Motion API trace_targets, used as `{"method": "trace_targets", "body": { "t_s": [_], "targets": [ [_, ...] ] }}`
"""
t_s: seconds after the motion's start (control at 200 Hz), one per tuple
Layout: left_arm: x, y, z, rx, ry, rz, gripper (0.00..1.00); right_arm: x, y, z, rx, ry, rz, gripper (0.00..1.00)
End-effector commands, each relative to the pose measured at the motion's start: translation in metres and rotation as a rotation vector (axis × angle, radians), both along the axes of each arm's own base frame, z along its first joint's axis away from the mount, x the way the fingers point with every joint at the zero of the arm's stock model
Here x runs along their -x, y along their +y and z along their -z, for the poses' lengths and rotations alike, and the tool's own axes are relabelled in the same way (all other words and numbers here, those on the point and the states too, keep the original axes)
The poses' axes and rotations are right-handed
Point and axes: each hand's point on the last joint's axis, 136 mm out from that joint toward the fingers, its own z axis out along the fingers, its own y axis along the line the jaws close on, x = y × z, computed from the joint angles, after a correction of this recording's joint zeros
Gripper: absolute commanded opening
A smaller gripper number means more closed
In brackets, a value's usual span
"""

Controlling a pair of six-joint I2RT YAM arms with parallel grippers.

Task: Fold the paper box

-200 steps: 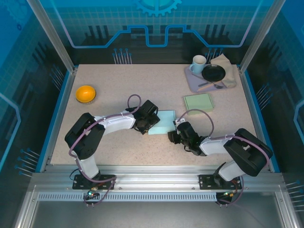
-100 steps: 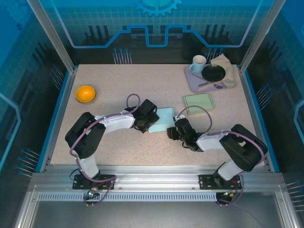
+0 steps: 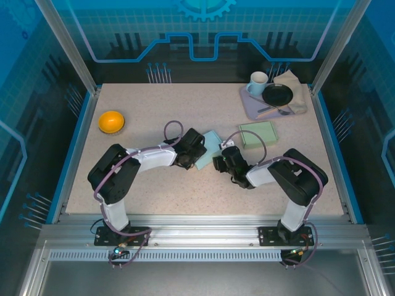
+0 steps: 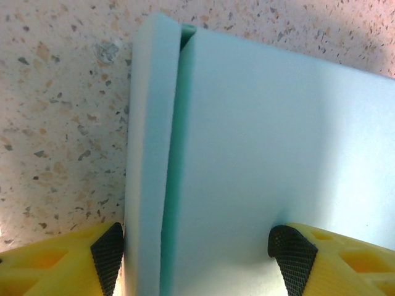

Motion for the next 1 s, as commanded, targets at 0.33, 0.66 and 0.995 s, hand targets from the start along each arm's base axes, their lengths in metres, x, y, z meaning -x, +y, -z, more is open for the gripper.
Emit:
{"method": "trace_targets", "body": {
  "t_s": [0.33, 0.66, 0.995],
  "targets": [
    [0.101, -0.003, 0.058, -0.082, 0.353, 0.209, 0.74, 0.018, 0.027, 0.017, -0.132, 0.246, -0.155, 0.56],
    [0.072, 0.009, -0.018, -0.162, 0.172, 0.343, 0.81, 0.017, 0.002, 0.023, -0.093, 0.284, -0.144, 0.56],
    [0.038, 0.034, -0.081, -0.111, -0.008, 0.462, 0.81, 0.022, -0.018, -0.004, -0.105, 0.434, -0.161, 0.53]
  ]
}}
